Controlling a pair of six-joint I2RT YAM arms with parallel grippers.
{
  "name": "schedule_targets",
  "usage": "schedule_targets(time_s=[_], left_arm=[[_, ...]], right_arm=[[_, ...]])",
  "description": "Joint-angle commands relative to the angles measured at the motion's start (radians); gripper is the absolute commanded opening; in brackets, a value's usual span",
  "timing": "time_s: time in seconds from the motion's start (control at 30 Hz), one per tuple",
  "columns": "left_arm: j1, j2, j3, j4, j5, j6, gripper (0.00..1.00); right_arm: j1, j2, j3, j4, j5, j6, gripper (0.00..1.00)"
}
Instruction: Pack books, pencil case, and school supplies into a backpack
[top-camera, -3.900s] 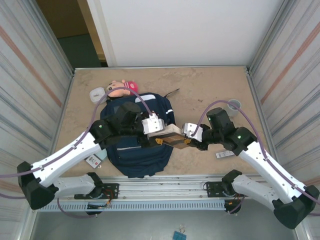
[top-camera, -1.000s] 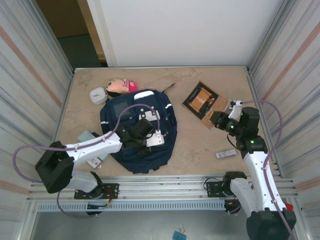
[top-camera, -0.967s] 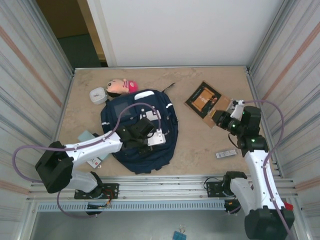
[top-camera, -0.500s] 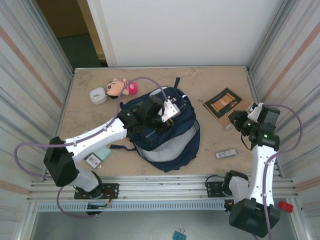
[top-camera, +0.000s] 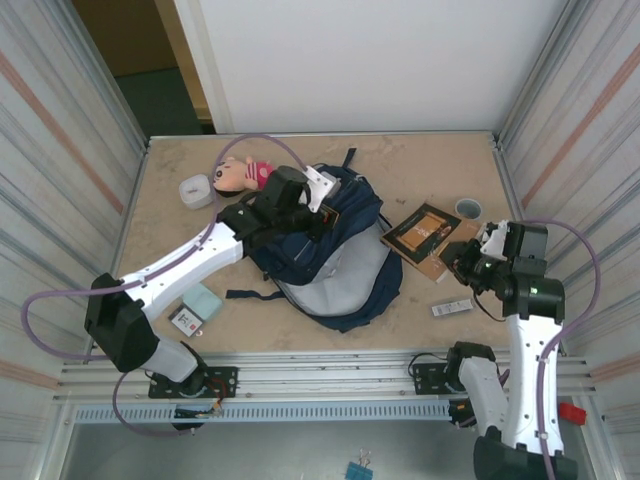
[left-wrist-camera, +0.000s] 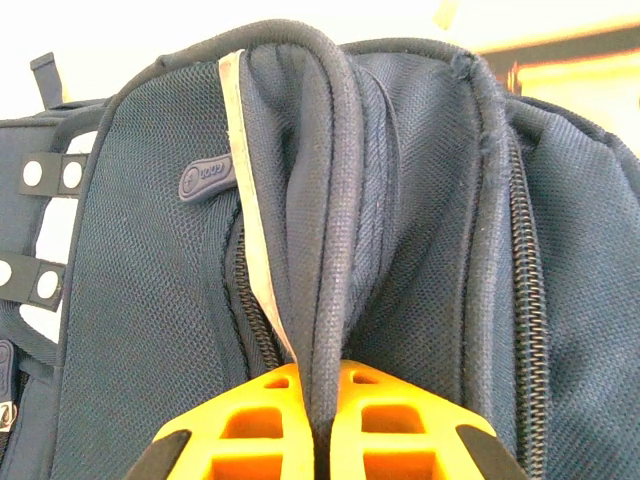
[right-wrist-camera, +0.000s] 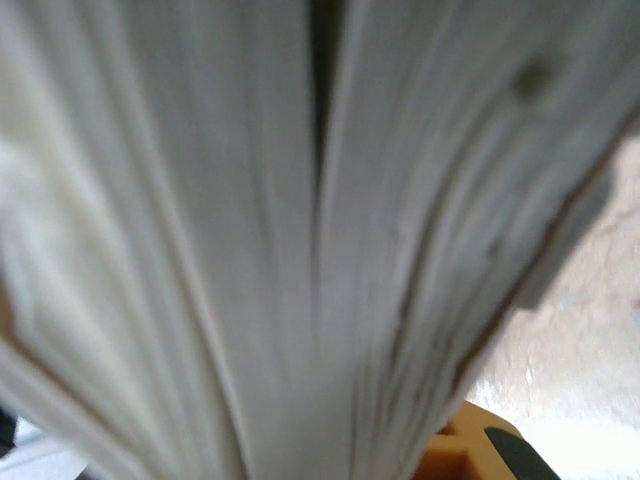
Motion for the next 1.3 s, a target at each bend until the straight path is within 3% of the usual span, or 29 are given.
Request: schedule_targets(time_s=[0.0,0.1,0.17,0.5,0.67,0.83,1.03,1.27], left_arm=[[0.008,-0.021,0.075,0.090,0.008,-0.058,0.00],[0.018,-0.011,0.082,0.110,0.040,-0.086,0.00],[0.022,-0.003,0.097,0.103,0.045,-0.096,0.00],[0.041,-0.003,0.116,0.134,0.125,-0.132,0.00],[0.045,0.012,0.117,0.164,0.162,-0.150,0.00],[0.045,0.023,0.128,0.172,0.178,-0.159,0.00],[0.045,0.009,0.101,0.208,0.178,-0.170,0.00],[0.045,0.003,0.099,0.221,0.198,-0.160,0.00]], right_arm=[[0.078,0.004,0.052,-0.068,-0.007,0.023,0.00],[0.180,-0.011,-0.037,0.109,-0.120,0.142,0.00],[0.267,-0.031,-0.123,0.297,-0.121,0.260,0.00],[0.632,0.035,-0.424,1.055,0.296,0.637,0.00],[0.753,0.159,-0.445,1.204,0.487,0.645,0.00],[0.799,0.341,-0.419,1.367,0.525,0.658,0.00],[0.842,0.526,-0.359,1.425,0.626,0.687,0.00],[0.845,0.765,-0.271,1.518,0.612,0.702,0.00]])
